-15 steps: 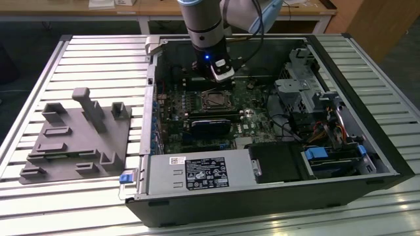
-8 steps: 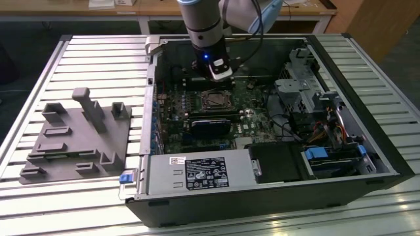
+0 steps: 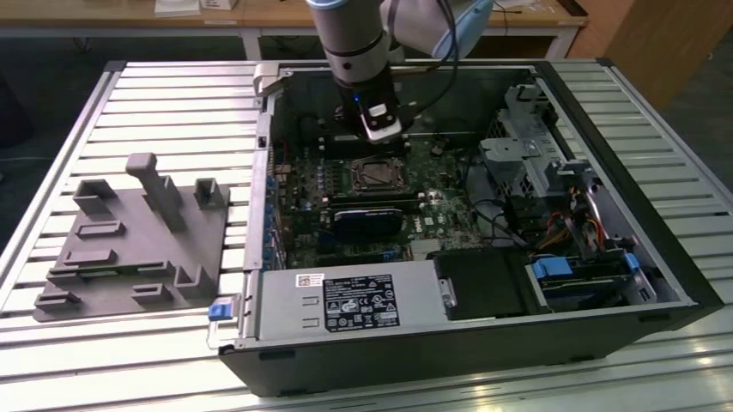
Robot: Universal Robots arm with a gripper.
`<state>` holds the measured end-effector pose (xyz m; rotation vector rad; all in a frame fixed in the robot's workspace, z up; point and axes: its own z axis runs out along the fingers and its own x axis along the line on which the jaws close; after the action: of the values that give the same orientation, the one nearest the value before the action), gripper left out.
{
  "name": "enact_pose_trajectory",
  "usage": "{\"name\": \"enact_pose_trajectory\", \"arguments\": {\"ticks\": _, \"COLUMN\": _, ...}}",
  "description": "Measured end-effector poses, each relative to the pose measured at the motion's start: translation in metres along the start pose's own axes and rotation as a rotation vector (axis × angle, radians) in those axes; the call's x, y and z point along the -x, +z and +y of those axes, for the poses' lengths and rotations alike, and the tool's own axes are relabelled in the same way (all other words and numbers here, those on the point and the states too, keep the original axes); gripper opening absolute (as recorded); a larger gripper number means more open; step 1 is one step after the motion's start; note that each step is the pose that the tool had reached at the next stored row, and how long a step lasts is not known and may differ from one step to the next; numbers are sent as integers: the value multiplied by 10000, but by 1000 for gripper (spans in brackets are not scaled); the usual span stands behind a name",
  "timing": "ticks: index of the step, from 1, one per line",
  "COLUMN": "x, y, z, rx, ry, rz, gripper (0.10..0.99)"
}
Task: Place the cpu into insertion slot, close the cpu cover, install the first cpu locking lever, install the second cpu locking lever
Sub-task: 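Install the first cpu locking lever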
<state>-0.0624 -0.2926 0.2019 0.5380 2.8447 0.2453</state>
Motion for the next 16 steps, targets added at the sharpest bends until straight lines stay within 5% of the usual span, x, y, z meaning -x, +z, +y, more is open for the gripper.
{"name": "enact_pose_trajectory", "arguments": {"ticks": 16, "x": -31, "y": 64, "z": -13, "rx": -103, "ry": 500, "rz": -108, "gripper": 106}}
